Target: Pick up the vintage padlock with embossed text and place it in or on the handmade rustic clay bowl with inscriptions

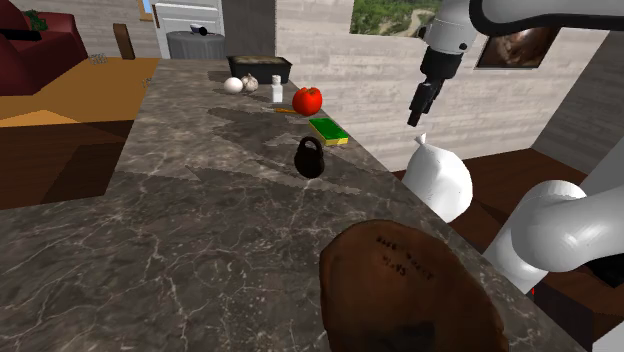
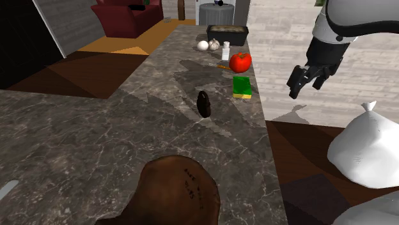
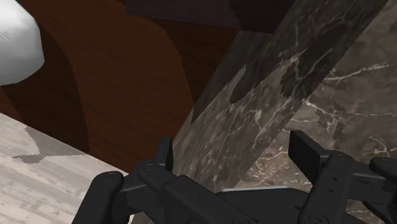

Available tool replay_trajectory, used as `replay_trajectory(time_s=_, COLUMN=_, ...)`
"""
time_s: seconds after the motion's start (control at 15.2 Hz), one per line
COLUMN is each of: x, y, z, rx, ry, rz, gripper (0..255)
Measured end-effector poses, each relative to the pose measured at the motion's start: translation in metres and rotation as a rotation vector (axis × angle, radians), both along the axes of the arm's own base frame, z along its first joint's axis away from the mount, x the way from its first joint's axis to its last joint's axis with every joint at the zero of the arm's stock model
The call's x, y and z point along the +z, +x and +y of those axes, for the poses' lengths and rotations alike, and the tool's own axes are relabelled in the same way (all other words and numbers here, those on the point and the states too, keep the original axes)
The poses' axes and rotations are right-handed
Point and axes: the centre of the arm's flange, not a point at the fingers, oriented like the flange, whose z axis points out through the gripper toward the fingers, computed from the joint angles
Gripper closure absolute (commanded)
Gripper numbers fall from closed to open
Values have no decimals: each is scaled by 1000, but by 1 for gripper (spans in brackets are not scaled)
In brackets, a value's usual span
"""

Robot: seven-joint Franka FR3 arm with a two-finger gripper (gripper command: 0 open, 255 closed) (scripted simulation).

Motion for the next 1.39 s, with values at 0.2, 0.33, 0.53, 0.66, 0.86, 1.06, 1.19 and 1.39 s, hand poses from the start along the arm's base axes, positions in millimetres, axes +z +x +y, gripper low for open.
replay_trajectory(time_s=0.2, x=-2, y=1, z=11, rx=7, ry=10, rz=-27, gripper=0)
replay_trajectory(time_s=0.33, x=-9, y=1, z=33, rx=18, ry=26, rz=-69, gripper=0)
replay_trajectory(time_s=0.53, x=-15, y=2, z=67, rx=35, ry=51, rz=-137, gripper=0)
replay_trajectory(time_s=0.66, x=-19, y=2, z=89, rx=46, ry=69, rz=-183, gripper=0)
replay_trajectory(time_s=0.86, x=-23, y=1, z=121, rx=63, ry=95, rz=-253, gripper=0)
replay_trajectory(time_s=1.06, x=-27, y=0, z=156, rx=80, ry=121, rz=-323, gripper=0)
replay_trajectory(time_s=1.19, x=-28, y=1, z=178, rx=91, ry=139, rz=-370, gripper=0)
replay_trajectory(time_s=1.39, x=-34, y=5, z=209, rx=107, ry=165, rz=-439, gripper=0)
